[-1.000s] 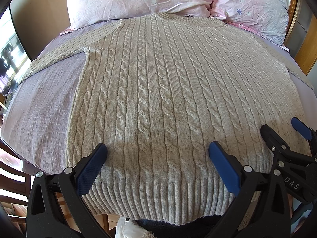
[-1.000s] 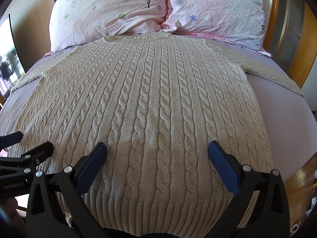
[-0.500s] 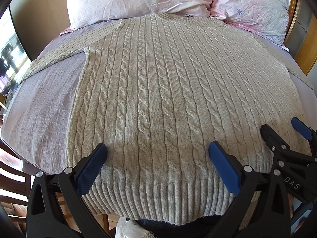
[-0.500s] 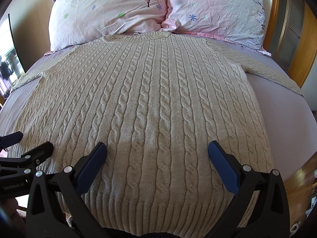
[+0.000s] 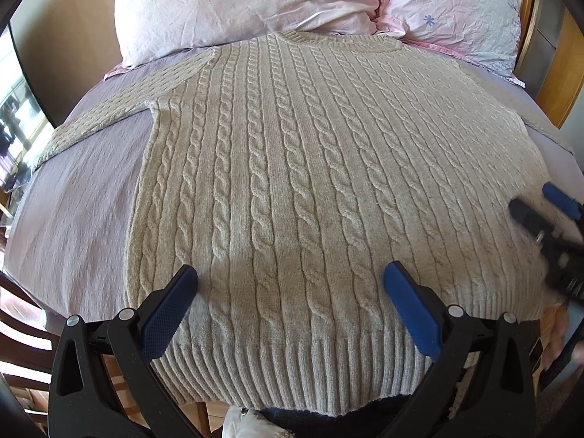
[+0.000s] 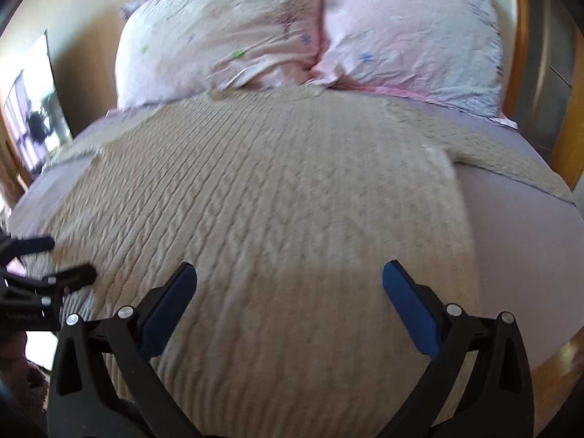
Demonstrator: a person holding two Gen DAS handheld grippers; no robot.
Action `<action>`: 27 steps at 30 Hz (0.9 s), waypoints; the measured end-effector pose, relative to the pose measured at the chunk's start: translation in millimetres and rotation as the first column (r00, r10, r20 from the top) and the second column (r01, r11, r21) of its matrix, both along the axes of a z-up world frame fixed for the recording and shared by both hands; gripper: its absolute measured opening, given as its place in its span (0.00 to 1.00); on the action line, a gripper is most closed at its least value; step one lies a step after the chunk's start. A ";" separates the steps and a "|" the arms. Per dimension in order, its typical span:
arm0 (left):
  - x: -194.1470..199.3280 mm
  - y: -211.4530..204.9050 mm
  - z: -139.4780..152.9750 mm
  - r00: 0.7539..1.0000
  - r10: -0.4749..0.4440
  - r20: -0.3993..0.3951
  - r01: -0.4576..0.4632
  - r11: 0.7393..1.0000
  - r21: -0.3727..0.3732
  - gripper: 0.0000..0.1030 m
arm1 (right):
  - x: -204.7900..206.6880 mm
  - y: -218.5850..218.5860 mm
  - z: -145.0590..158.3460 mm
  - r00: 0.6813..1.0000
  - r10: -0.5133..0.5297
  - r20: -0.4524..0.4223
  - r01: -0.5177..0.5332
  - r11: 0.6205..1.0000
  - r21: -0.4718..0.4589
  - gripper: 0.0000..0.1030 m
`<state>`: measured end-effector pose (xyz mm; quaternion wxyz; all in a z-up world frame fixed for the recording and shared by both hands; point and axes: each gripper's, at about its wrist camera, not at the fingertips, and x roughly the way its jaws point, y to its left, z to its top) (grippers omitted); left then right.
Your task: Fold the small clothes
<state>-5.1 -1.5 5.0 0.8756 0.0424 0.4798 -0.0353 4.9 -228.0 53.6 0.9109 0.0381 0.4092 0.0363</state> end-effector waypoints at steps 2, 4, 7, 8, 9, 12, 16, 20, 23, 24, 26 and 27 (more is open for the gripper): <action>4.2 6.1 13.0 0.998 -0.010 0.069 0.013 0.999 -0.042 0.99 | 9.7 -63.5 21.1 0.988 -0.142 0.054 0.133 0.981 0.143 0.98; 9.7 14.5 27.1 0.988 -0.004 0.157 0.015 0.997 -0.070 0.99 | 22.5 -137.3 30.9 0.944 -0.326 0.044 0.304 0.916 0.263 0.86; 21.5 30.8 42.3 0.969 0.004 0.249 0.034 0.988 -0.151 0.99 | 36.0 -254.4 22.2 0.807 -0.585 -0.073 0.560 0.722 0.407 0.60; 26.9 38.9 45.9 0.965 0.008 0.264 0.048 0.977 -0.206 0.99 | 38.0 -289.8 14.4 0.753 -0.647 -0.122 0.625 0.643 0.443 0.53; 32.9 48.8 48.2 0.962 0.016 0.271 0.062 0.960 -0.274 0.99 | 38.8 -321.6 5.6 0.695 -0.699 -0.166 0.679 0.564 0.469 0.48; 53.3 73.1 50.7 0.964 0.059 0.258 0.059 0.903 -0.425 0.99 | 35.8 -393.4 -20.3 0.536 -0.797 -0.277 0.793 0.362 0.491 0.37; 73.5 103.6 51.4 0.961 0.161 0.224 -0.041 0.886 -0.461 0.99 | 37.3 -438.2 -42.4 0.485 -0.817 -0.311 0.792 0.260 0.552 0.30; 86.8 140.4 50.9 0.946 0.240 0.217 -0.116 0.879 -0.463 0.99 | 48.1 -464.1 -54.4 0.454 -0.837 -0.306 0.805 0.239 0.543 0.07; 90.4 176.0 53.0 0.919 0.332 0.211 -0.210 0.868 -0.451 0.99 | 61.4 -448.2 -30.8 0.484 -0.852 -0.201 0.798 0.336 0.500 0.07; 90.2 189.6 53.9 0.906 0.368 0.210 -0.243 0.857 -0.455 0.99 | 67.3 -434.1 -11.9 0.532 -0.839 -0.113 0.770 0.424 0.477 0.06; 86.8 217.7 55.3 0.871 0.439 0.220 -0.291 0.823 -0.487 0.99 | 88.4 -384.7 28.3 0.647 -0.762 0.033 0.669 0.588 0.454 0.06; 85.4 232.3 55.3 0.849 0.477 0.227 -0.315 0.803 -0.506 0.99 | 98.0 -355.5 47.5 0.703 -0.705 0.088 0.604 0.659 0.448 0.06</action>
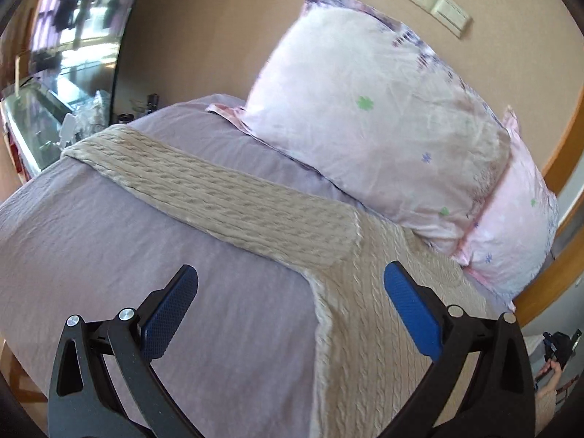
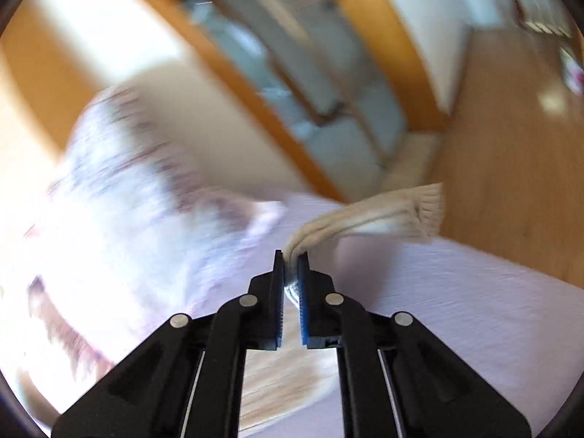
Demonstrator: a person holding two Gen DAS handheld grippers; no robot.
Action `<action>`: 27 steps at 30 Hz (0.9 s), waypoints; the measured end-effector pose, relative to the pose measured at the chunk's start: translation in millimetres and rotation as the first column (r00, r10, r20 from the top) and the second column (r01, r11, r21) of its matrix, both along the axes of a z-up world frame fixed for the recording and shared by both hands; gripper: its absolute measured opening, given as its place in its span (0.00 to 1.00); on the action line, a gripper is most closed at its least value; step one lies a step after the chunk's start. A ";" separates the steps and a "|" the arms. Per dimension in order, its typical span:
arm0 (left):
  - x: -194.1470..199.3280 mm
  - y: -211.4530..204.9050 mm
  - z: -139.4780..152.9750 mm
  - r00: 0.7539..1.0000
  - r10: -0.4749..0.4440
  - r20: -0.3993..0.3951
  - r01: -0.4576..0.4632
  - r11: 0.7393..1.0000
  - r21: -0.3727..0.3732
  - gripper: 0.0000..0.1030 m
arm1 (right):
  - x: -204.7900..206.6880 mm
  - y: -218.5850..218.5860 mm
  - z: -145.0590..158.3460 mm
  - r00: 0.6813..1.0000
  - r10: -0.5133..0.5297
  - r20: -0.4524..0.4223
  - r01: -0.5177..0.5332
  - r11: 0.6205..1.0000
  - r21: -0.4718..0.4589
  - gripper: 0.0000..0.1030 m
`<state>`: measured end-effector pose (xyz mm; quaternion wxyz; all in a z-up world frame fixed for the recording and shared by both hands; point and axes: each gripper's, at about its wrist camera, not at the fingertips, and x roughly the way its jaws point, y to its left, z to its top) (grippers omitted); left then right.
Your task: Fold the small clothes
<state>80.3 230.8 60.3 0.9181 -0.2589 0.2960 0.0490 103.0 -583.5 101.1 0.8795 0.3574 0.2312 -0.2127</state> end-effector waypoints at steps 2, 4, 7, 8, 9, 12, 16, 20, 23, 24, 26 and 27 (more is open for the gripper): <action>-0.1 23.5 -1.1 0.997 0.075 0.002 -0.075 0.997 -0.003 0.99 | 23.3 69.5 34.5 0.981 0.186 0.052 -0.181 0.980 -0.082 0.06; 3.0 42.5 -4.7 0.992 0.127 -0.025 -0.127 0.992 0.014 0.99 | 46.0 148.9 56.1 0.922 0.380 0.074 -0.368 0.920 -0.138 0.07; 5.0 66.0 -14.8 0.984 0.163 -0.071 -0.166 0.985 -0.038 0.99 | 80.6 275.9 52.4 0.773 0.634 0.031 -0.622 0.765 -0.167 0.06; 5.2 74.7 -18.9 0.980 0.180 -0.089 -0.186 0.980 -0.071 0.99 | 90.0 319.0 41.1 0.705 0.709 -0.002 -0.700 0.696 -0.156 0.06; 5.2 83.6 -23.0 0.974 0.198 -0.106 -0.209 0.972 -0.107 0.99 | 98.3 359.2 25.6 0.637 0.769 -0.047 -0.767 0.627 -0.138 0.07; 6.4 108.9 -36.9 0.962 0.240 -0.132 -0.264 0.940 -0.214 0.94 | 107.1 473.4 -37.2 0.353 0.897 -0.268 -0.934 0.356 -0.038 0.11; 19.9 132.9 -52.1 0.957 0.235 -0.170 -0.274 0.924 -0.268 0.78 | 70.7 509.2 -58.4 0.236 0.918 -0.317 -0.968 0.250 0.002 0.42; 30.4 162.7 -56.2 0.945 0.277 -0.177 -0.323 0.882 -0.344 0.67 | 67.4 468.4 -27.9 0.331 0.914 -0.237 -0.943 0.328 -0.053 0.66; 36.6 190.4 -64.6 0.928 0.327 -0.178 -0.372 0.820 -0.434 0.52 | 65.9 424.5 -15.9 0.399 0.896 -0.196 -0.915 0.403 -0.021 0.70; 38.1 199.5 -67.7 0.921 0.343 -0.185 -0.389 0.799 -0.459 0.43 | 70.0 411.8 -16.5 0.418 0.890 -0.181 -0.905 0.425 0.000 0.70; 42.1 216.8 -73.0 0.906 0.368 -0.207 -0.422 0.768 -0.482 0.27 | 73.3 391.4 -19.3 0.452 0.878 -0.156 -0.885 0.463 0.041 0.70; 44.9 222.2 -72.7 0.897 0.380 -0.226 -0.442 0.765 -0.469 0.17 | 70.7 380.8 -18.9 0.468 0.872 -0.143 -0.876 0.479 0.054 0.71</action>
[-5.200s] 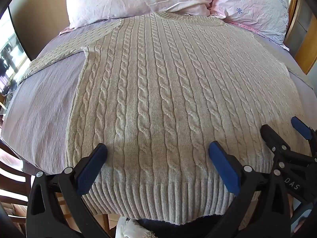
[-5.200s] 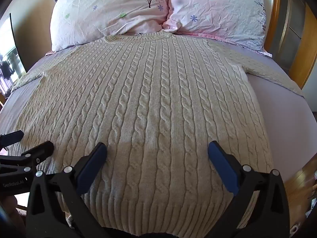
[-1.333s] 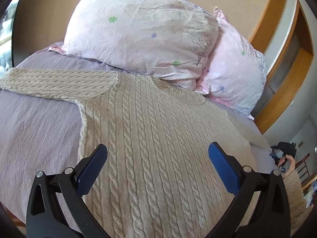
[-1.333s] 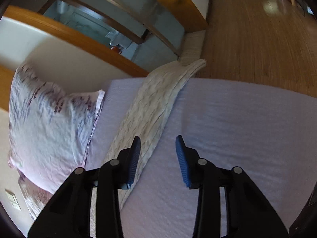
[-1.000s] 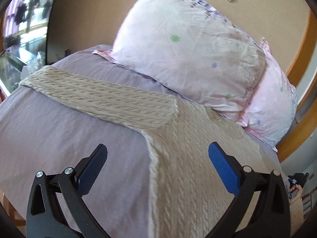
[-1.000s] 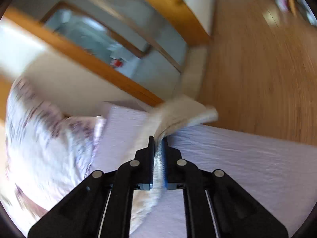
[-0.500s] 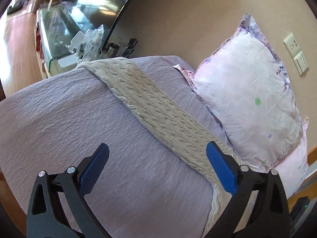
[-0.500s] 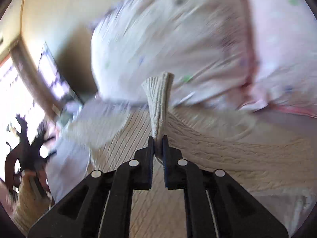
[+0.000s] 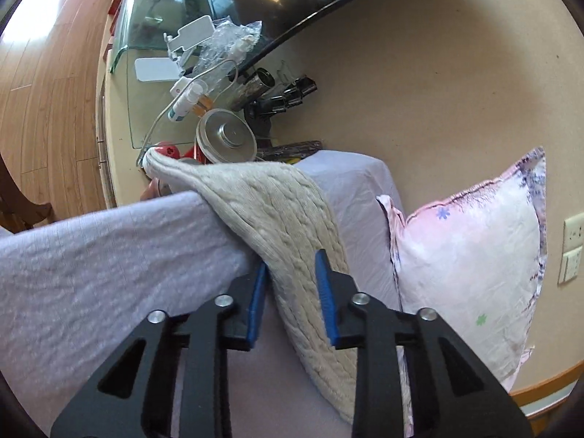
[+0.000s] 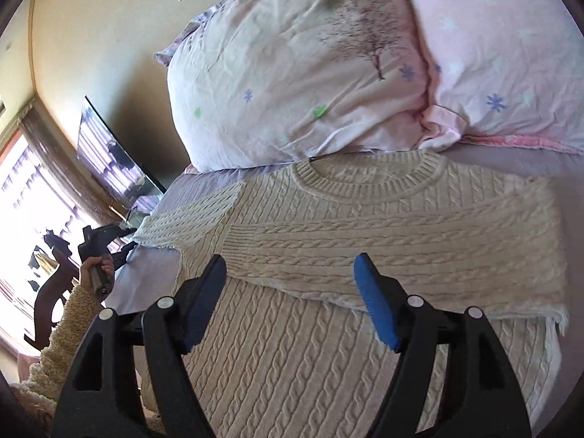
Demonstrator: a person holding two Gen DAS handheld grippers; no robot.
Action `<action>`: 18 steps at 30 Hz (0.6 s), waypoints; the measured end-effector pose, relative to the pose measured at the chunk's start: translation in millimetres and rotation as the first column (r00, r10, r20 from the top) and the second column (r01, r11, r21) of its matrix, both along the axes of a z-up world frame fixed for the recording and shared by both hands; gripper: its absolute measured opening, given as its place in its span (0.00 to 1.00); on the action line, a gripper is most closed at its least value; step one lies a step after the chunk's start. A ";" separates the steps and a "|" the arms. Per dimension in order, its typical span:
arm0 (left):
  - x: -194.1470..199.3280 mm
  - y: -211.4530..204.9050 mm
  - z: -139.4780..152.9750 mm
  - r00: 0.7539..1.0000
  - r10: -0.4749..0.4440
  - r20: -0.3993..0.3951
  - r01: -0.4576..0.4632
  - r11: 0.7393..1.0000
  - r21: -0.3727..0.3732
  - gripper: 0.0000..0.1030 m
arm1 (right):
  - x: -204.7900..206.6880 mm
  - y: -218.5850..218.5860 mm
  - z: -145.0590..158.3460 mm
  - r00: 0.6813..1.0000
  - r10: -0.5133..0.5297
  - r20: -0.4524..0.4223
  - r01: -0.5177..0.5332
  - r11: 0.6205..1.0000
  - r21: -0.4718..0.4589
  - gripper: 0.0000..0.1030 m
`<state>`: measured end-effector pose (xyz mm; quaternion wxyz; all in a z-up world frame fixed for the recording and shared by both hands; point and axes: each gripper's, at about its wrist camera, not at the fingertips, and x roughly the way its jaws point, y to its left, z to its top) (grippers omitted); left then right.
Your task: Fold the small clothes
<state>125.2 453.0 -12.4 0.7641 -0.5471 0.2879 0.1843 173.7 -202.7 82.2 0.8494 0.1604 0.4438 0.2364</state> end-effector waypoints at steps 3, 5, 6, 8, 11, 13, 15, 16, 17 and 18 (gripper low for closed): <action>10.0 -11.1 22.7 0.999 0.000 -0.053 0.005 0.995 0.101 0.09 | -6.3 -21.7 -0.6 0.999 -0.053 0.011 0.053 0.999 0.010 0.71; 24.0 -44.4 56.4 0.996 -0.091 -0.024 0.094 0.970 0.225 0.07 | -8.0 -34.3 0.6 0.997 -0.081 0.019 0.081 0.997 0.013 0.71; 32.7 -69.4 75.2 0.987 -0.161 0.000 0.154 0.945 0.288 0.07 | -7.9 -40.8 1.8 0.995 -0.101 0.025 0.101 0.995 0.014 0.71; 49.2 -140.2 110.5 0.937 -0.348 0.035 0.303 0.858 0.415 0.07 | -4.6 -50.5 0.4 0.990 -0.139 0.034 0.138 0.990 0.027 0.71; 60.5 -273.9 137.1 0.760 -0.650 0.027 0.527 0.639 0.560 0.07 | -1.9 -62.8 -0.4 0.983 -0.182 0.031 0.180 0.982 0.059 0.71; 58.9 -365.8 129.7 0.587 -0.809 -0.033 0.654 0.449 0.609 0.07 | 2.4 -68.1 -6.7 0.979 -0.202 0.004 0.200 0.976 0.083 0.72; 54.8 -449.3 101.0 0.407 -0.899 -0.164 0.764 0.236 0.600 0.08 | 10.3 -73.5 -19.3 0.976 -0.214 -0.048 0.218 0.969 0.114 0.72; 52.0 -481.9 83.9 0.324 -0.915 -0.240 0.805 0.134 0.578 0.08 | 14.2 -77.7 -25.6 0.972 -0.223 -0.076 0.231 0.965 0.124 0.72; 47.9 -503.5 68.6 0.263 -0.917 -0.300 0.829 0.055 0.557 0.08 | 17.3 -83.2 -31.9 0.967 -0.236 -0.102 0.248 0.960 0.129 0.71; 42.3 -518.3 57.7 0.224 -0.912 -0.344 0.836 -0.002 0.549 0.08 | 19.5 -89.7 -37.5 0.960 -0.248 -0.128 0.265 0.955 0.133 0.71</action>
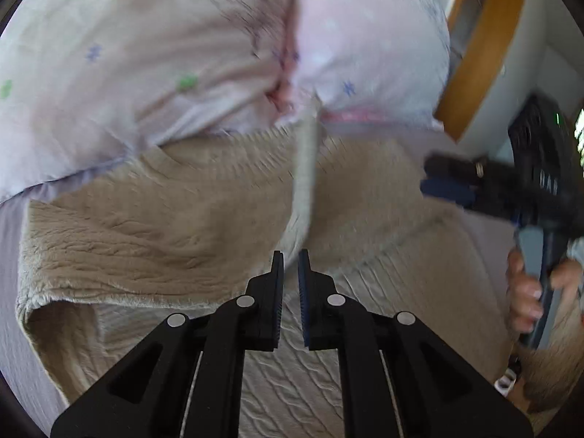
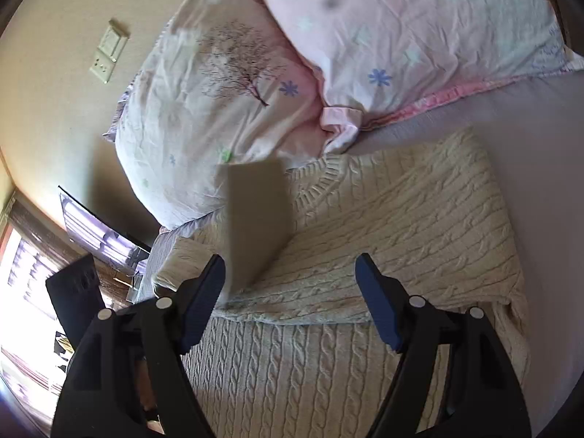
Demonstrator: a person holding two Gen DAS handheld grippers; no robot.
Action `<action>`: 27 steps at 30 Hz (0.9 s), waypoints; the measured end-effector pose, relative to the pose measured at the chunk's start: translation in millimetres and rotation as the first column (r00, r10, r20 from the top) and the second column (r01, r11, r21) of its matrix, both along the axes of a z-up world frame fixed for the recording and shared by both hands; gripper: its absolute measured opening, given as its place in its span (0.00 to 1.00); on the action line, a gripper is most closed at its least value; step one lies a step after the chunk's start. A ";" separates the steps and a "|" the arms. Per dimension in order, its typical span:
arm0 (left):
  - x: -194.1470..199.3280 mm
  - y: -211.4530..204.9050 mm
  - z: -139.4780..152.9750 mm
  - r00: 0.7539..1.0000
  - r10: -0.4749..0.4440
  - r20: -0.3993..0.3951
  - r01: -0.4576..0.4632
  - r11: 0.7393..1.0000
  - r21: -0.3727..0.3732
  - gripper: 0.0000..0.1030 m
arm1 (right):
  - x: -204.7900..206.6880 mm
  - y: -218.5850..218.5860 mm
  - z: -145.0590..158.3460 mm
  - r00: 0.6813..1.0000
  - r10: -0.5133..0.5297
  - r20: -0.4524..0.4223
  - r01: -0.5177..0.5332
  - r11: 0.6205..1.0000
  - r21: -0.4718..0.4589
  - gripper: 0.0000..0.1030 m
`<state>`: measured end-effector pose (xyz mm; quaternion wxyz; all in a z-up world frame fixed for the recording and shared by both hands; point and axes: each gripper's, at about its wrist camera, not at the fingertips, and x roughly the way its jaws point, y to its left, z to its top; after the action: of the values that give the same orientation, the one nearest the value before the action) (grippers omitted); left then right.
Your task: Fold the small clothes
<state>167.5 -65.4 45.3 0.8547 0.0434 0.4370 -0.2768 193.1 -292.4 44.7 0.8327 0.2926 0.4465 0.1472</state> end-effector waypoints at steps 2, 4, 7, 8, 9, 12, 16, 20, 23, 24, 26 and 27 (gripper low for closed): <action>-14.5 -1.3 -7.5 1.000 -0.013 0.002 0.013 1.000 0.027 0.07 | 0.3 -14.6 -10.1 0.999 -0.024 -0.044 0.026 0.999 0.031 0.62; -29.6 19.6 -1.8 1.000 -0.015 0.002 0.015 1.000 -0.014 0.17 | 1.1 -27.7 -17.7 0.996 -0.041 -0.080 0.045 0.998 0.050 0.52; -54.0 67.5 14.9 0.994 0.086 0.074 -0.082 0.995 -0.051 0.68 | 6.0 -36.4 -29.1 0.990 -0.059 -0.129 0.067 0.996 0.052 0.36; -58.8 83.8 19.4 0.988 0.123 0.093 -0.119 0.992 -0.051 0.69 | 9.1 -35.7 -32.8 0.989 -0.055 -0.137 0.064 0.996 0.063 0.36; -62.0 98.9 22.7 0.984 0.154 0.090 -0.149 0.987 -0.054 0.69 | 12.8 -33.3 -36.2 0.988 -0.049 -0.144 0.059 0.996 0.066 0.36; -69.4 150.6 20.4 0.966 0.257 0.006 -0.255 0.962 -0.101 0.70 | 27.9 -16.2 -49.2 0.984 -0.004 -0.177 0.018 0.997 0.076 0.35; -84.1 204.1 -2.5 0.928 0.340 -0.154 -0.364 0.914 -0.177 0.70 | 33.8 1.9 -51.5 0.990 -0.007 -0.139 0.009 1.000 0.011 0.05; -103.5 227.1 -22.9 0.905 0.350 -0.241 -0.403 0.887 -0.224 0.70 | 14.4 -35.7 -29.0 0.981 -0.191 -0.037 0.192 0.981 0.008 0.04; -111.8 228.0 -34.0 0.902 0.334 -0.272 -0.401 0.883 -0.244 0.69 | 2.4 -55.9 -31.2 0.957 -0.270 -0.106 0.260 0.961 -0.097 0.14; -116.9 228.1 -32.0 0.906 0.339 -0.255 -0.399 0.884 -0.243 0.69 | -7.1 -61.4 -33.0 0.952 -0.270 -0.142 0.258 0.962 -0.093 0.18; -124.7 228.9 -32.4 0.907 0.335 -0.256 -0.397 0.883 -0.249 0.68 | -36.0 -72.2 -28.7 0.957 -0.260 -0.127 0.249 0.964 -0.097 0.45; -128.4 230.1 -33.1 0.906 0.332 -0.261 -0.398 0.880 -0.261 0.67 | -54.0 -76.0 -24.8 0.956 -0.271 -0.107 0.258 0.958 -0.127 0.50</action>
<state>39.1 164.8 12.2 0.8371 -0.2034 0.4758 -0.1776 139.1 -368.4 19.8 0.8307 0.3113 0.4614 -0.0092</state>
